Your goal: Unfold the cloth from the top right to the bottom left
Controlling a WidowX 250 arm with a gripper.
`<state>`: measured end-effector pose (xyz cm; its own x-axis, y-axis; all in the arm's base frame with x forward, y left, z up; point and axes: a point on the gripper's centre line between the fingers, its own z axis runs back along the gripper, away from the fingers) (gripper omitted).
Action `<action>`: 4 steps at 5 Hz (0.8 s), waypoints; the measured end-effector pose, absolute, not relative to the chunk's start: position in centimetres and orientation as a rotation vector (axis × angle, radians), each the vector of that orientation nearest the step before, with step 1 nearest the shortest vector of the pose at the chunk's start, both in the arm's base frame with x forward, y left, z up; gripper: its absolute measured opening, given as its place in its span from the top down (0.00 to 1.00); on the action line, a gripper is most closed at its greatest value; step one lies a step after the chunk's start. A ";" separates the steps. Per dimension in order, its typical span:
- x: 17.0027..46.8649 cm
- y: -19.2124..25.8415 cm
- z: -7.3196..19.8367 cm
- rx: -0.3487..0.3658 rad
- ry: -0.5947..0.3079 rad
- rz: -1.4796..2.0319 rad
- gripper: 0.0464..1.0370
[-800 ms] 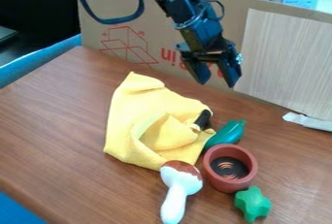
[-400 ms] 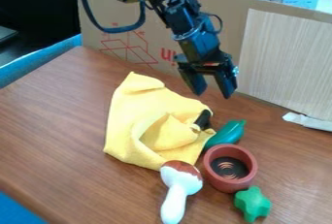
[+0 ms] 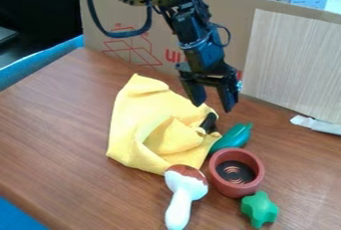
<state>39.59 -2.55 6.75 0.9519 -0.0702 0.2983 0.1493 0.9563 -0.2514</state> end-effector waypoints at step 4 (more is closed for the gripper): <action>38.8 -3.1 4.8 -0.107 -0.203 -0.105 0.04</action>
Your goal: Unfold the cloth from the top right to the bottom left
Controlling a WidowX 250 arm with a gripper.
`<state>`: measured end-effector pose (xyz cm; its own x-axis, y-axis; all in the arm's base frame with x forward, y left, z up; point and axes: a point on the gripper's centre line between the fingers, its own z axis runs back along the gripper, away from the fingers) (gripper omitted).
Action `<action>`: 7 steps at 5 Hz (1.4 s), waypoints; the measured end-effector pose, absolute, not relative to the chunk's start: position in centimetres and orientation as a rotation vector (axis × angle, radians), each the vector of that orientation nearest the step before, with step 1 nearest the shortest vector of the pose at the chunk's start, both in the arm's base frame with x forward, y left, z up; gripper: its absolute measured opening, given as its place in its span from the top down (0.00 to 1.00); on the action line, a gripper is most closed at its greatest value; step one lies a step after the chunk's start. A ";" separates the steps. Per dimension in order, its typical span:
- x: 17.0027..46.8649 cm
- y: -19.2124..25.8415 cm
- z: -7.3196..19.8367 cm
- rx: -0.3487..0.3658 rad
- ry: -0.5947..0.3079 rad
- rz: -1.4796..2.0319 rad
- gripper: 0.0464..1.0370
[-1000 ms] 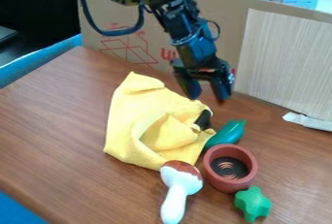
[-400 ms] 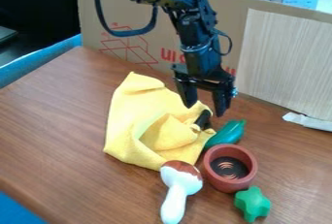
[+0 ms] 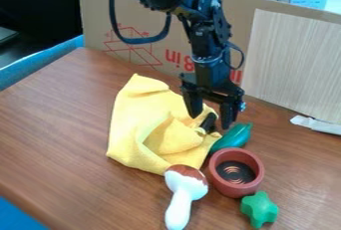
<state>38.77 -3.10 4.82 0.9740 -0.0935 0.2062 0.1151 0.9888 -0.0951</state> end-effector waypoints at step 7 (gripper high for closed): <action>38.5 -2.1 3.8 -0.102 -0.158 -0.067 0.99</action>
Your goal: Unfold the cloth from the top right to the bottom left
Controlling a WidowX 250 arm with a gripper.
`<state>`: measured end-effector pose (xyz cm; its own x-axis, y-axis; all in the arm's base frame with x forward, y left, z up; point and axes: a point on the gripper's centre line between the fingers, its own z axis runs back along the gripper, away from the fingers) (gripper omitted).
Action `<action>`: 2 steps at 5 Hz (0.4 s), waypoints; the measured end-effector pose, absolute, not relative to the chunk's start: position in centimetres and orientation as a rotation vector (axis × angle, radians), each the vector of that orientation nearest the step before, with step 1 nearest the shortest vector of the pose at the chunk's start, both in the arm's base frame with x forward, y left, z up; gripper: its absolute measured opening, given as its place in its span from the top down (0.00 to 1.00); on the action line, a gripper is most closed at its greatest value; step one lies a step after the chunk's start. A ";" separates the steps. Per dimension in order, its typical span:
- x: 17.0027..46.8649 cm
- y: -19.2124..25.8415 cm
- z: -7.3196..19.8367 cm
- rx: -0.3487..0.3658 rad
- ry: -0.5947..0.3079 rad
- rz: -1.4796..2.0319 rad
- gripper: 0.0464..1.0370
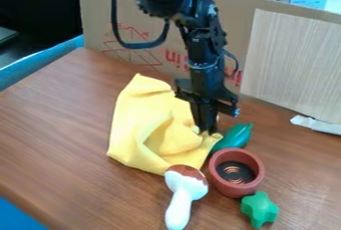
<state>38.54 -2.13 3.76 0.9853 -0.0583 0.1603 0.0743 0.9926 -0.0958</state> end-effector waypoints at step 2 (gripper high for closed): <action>37.8 1.3 6.8 -0.173 -0.273 0.021 0.99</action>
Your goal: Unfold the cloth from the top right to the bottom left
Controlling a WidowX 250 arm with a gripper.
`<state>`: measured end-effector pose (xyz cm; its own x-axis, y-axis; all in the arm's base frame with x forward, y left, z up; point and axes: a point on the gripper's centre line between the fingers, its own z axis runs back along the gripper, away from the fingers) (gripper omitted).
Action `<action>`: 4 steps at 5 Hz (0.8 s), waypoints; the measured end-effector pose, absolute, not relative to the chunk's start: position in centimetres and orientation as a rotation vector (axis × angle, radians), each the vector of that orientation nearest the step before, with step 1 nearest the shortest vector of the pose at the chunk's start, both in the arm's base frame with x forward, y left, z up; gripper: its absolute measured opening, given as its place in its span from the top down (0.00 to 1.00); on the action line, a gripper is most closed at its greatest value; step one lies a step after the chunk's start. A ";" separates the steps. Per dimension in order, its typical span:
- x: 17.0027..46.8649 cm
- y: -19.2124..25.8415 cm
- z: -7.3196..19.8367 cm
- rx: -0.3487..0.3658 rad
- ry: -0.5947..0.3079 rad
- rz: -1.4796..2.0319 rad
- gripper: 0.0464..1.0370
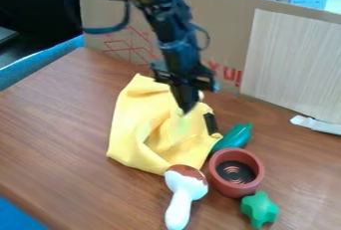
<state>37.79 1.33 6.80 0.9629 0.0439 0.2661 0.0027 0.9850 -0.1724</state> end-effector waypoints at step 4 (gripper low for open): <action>32.8 10.2 8.4 -0.244 -0.341 0.192 0.99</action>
